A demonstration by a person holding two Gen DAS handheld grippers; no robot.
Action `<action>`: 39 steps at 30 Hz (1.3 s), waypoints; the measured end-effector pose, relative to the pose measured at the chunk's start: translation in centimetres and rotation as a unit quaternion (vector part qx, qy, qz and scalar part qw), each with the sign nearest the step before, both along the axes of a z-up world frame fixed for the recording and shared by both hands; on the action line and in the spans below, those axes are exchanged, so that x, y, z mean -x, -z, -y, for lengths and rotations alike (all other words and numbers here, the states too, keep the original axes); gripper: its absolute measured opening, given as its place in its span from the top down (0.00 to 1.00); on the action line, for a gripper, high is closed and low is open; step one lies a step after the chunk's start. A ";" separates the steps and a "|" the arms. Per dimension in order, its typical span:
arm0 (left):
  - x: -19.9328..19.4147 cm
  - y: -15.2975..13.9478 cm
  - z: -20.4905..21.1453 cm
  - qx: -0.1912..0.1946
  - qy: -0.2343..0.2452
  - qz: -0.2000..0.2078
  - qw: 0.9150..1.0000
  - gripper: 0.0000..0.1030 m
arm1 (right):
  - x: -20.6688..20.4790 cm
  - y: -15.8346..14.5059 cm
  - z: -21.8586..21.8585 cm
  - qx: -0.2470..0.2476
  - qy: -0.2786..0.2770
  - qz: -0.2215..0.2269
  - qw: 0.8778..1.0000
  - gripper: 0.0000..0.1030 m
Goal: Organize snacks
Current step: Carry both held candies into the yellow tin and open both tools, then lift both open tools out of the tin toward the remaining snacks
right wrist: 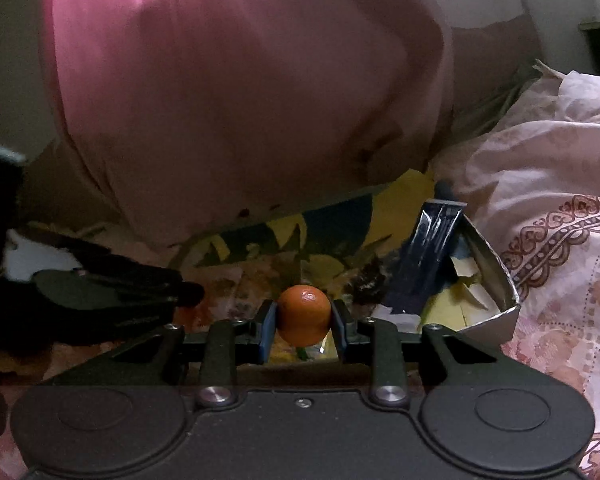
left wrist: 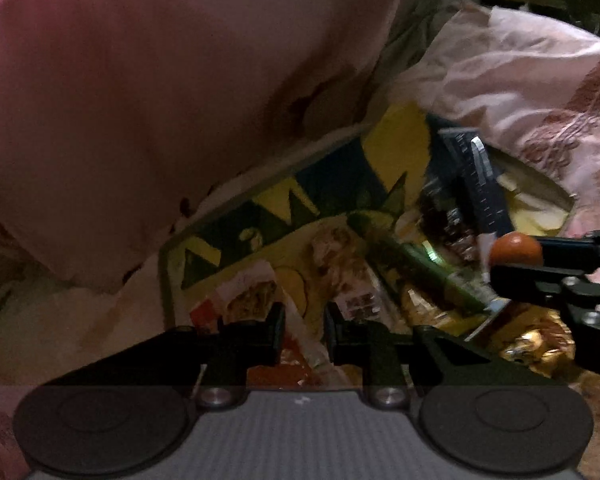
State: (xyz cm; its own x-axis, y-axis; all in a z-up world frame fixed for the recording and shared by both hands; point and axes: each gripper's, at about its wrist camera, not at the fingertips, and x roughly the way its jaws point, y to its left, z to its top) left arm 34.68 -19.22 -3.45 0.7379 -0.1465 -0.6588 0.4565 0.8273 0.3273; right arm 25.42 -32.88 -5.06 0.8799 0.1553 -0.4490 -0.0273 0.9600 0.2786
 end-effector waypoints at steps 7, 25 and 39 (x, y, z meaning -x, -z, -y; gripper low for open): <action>-0.8 0.5 -2.2 0.036 -0.029 -0.009 0.999 0.76 | -1.3 0.5 -0.3 0.020 -0.003 0.012 1.000 0.69; 0.5 -2.4 -3.0 0.098 -0.058 0.012 0.993 0.06 | -1.1 0.0 0.9 0.025 0.034 -0.001 0.999 0.30; 6.8 -5.4 -4.7 0.153 -0.121 0.067 0.979 0.00 | 5.3 -5.0 1.3 0.064 0.070 0.040 0.995 0.01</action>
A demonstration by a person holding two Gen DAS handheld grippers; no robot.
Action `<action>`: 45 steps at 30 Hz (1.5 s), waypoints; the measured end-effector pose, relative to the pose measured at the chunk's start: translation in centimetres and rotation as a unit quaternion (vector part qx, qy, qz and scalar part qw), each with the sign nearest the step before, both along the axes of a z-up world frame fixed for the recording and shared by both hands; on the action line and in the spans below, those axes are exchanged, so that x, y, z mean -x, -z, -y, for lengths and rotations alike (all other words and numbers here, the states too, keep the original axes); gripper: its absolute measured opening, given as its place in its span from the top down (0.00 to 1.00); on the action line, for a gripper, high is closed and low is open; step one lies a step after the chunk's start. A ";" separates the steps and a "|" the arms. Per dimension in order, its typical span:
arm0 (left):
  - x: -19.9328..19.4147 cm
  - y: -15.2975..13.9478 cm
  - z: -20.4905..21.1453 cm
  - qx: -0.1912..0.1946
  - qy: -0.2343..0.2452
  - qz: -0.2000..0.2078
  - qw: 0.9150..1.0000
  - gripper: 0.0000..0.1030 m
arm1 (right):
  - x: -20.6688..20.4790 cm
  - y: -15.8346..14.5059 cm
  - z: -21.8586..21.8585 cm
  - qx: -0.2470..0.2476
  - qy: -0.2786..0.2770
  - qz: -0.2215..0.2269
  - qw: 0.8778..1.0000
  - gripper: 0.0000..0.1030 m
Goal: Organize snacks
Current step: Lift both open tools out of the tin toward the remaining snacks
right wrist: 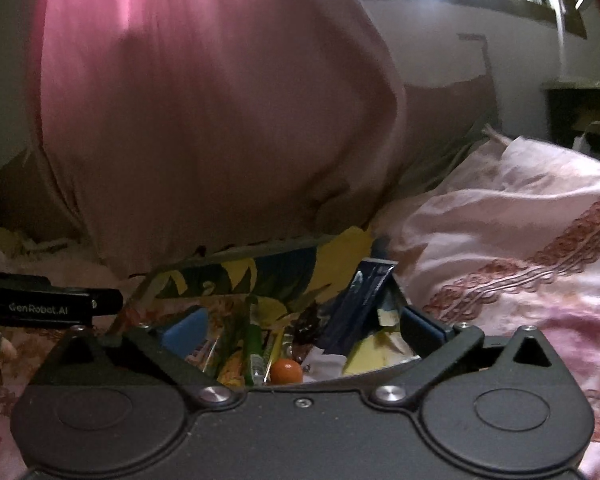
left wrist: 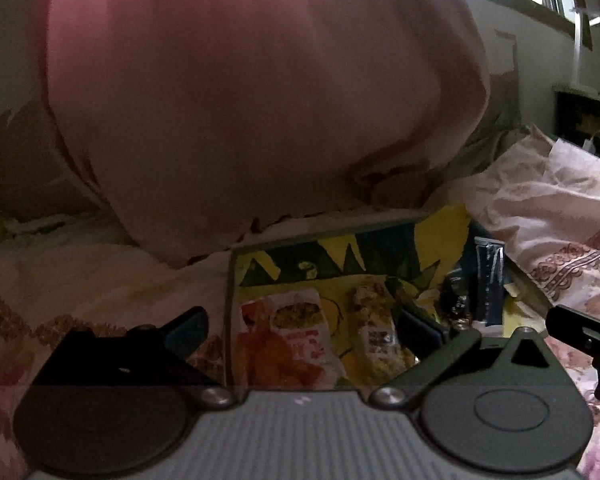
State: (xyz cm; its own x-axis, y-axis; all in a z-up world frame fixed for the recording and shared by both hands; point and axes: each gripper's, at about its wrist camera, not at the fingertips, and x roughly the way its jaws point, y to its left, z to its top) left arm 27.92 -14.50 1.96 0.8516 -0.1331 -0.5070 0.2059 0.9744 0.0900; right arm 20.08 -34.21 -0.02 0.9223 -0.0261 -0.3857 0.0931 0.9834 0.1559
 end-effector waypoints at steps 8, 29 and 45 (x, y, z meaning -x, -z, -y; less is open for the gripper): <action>5.2 0.8 -0.6 0.032 -0.005 -0.016 0.999 0.00 | 5.3 -1.2 -0.9 0.031 0.011 0.000 0.999 0.01; 15.4 4.2 -4.5 0.029 -0.005 -0.069 0.997 0.00 | 16.2 0.3 -5.0 0.041 0.068 -0.086 0.993 0.01; 17.8 5.8 -6.7 0.015 -0.009 -0.087 0.996 0.00 | 16.6 2.2 -7.4 0.049 0.049 -0.155 0.985 0.01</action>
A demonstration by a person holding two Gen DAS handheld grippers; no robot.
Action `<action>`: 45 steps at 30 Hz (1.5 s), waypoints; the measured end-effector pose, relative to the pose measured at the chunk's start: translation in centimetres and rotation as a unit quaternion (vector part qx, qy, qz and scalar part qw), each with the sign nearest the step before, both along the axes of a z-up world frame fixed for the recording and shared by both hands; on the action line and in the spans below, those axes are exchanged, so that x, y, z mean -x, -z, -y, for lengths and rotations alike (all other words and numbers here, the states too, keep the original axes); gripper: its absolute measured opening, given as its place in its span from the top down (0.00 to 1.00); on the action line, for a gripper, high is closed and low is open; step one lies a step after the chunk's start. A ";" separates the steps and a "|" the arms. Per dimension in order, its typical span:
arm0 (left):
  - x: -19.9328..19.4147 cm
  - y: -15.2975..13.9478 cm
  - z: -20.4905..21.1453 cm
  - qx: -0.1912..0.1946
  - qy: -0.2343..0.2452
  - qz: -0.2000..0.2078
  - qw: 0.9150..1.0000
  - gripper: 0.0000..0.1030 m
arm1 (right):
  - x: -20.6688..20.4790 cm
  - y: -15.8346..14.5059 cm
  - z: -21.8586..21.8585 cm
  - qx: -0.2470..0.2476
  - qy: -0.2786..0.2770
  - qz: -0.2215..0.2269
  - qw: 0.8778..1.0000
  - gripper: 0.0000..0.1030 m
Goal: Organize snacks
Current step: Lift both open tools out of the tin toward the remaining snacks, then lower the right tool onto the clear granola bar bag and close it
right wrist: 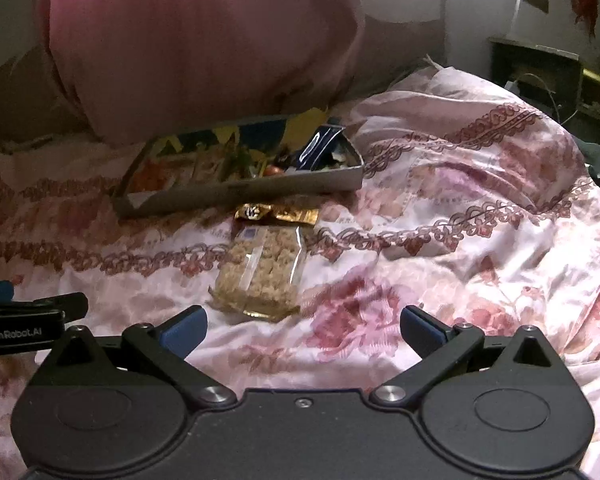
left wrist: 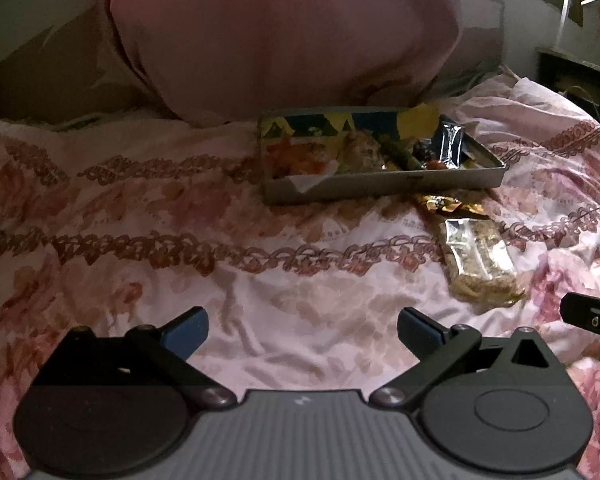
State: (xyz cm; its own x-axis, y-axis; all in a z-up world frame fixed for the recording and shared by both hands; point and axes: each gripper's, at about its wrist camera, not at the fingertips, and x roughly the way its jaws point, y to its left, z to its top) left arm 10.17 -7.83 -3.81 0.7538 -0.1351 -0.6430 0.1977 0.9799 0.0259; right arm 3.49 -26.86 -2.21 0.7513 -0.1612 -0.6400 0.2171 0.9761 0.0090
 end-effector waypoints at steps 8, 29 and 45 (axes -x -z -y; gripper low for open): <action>0.1 0.3 -1.2 0.007 -0.014 -0.005 1.000 0.00 | -0.5 0.6 -0.7 0.005 -0.021 -0.023 1.000 0.01; -1.7 1.0 -1.3 -0.004 -0.026 -0.014 1.000 0.00 | -1.6 1.3 -0.6 -0.031 -0.041 -0.034 0.998 0.01; -7.3 1.5 1.3 -0.015 -0.013 -0.024 1.000 0.00 | -5.9 2.7 0.2 -0.034 -0.060 -0.047 0.996 0.01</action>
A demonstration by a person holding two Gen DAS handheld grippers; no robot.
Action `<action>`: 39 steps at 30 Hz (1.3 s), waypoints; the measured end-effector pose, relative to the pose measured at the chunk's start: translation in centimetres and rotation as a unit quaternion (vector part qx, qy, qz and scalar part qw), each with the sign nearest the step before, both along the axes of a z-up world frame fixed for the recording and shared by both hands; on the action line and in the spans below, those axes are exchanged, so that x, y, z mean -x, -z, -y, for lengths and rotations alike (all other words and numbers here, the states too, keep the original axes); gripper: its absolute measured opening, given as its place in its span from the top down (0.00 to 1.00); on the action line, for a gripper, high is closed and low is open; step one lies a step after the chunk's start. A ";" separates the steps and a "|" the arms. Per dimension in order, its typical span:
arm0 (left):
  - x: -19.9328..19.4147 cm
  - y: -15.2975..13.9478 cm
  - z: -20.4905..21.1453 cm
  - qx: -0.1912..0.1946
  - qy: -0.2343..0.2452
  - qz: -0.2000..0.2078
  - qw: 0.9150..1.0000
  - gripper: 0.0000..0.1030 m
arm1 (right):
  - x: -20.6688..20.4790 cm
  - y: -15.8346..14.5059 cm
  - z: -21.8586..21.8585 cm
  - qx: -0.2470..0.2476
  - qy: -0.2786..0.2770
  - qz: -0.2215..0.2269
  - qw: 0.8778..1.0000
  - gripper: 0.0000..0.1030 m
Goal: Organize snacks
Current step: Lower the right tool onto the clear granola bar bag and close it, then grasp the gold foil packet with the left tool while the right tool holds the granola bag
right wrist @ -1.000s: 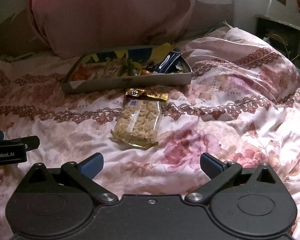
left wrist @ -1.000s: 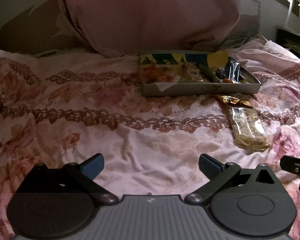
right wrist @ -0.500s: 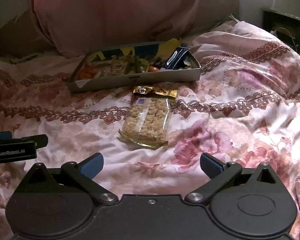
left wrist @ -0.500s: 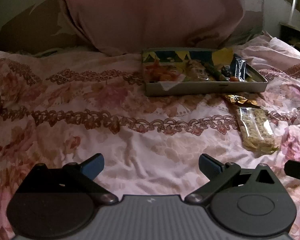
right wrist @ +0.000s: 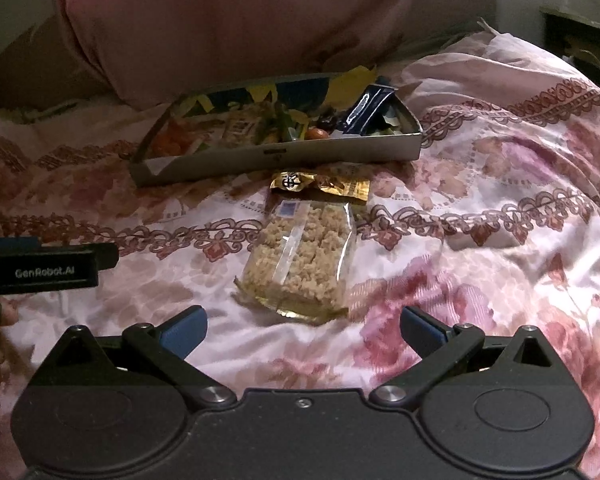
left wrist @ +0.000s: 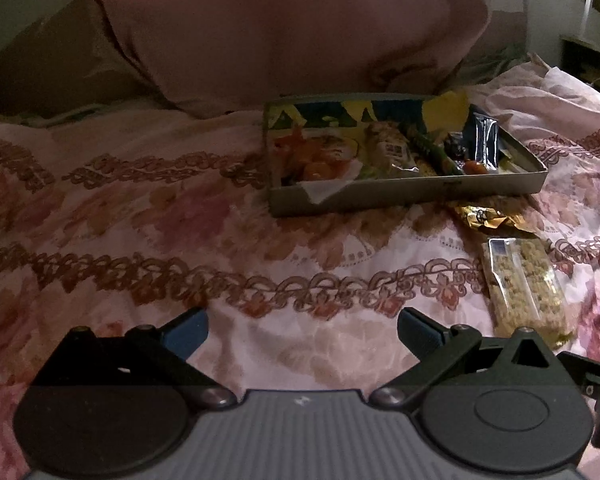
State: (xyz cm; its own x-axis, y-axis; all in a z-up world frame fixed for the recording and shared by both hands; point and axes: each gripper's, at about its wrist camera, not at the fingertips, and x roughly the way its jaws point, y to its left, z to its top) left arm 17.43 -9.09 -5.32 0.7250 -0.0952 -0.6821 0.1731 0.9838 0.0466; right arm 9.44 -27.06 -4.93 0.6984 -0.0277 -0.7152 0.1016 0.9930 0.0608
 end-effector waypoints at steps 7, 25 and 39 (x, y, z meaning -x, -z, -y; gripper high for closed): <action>-2.7 0.1 1.3 0.012 0.017 -0.011 1.000 0.00 | -2.9 0.7 0.2 0.016 -0.007 0.009 1.000 0.01; -9.2 0.8 6.4 0.053 0.099 -0.041 0.993 0.00 | -7.7 3.7 0.5 0.016 -0.018 -0.007 1.000 0.24; -9.2 1.5 12.6 -0.042 0.286 0.004 0.957 0.00 | -6.9 2.6 8.2 0.011 0.054 -0.036 0.998 0.25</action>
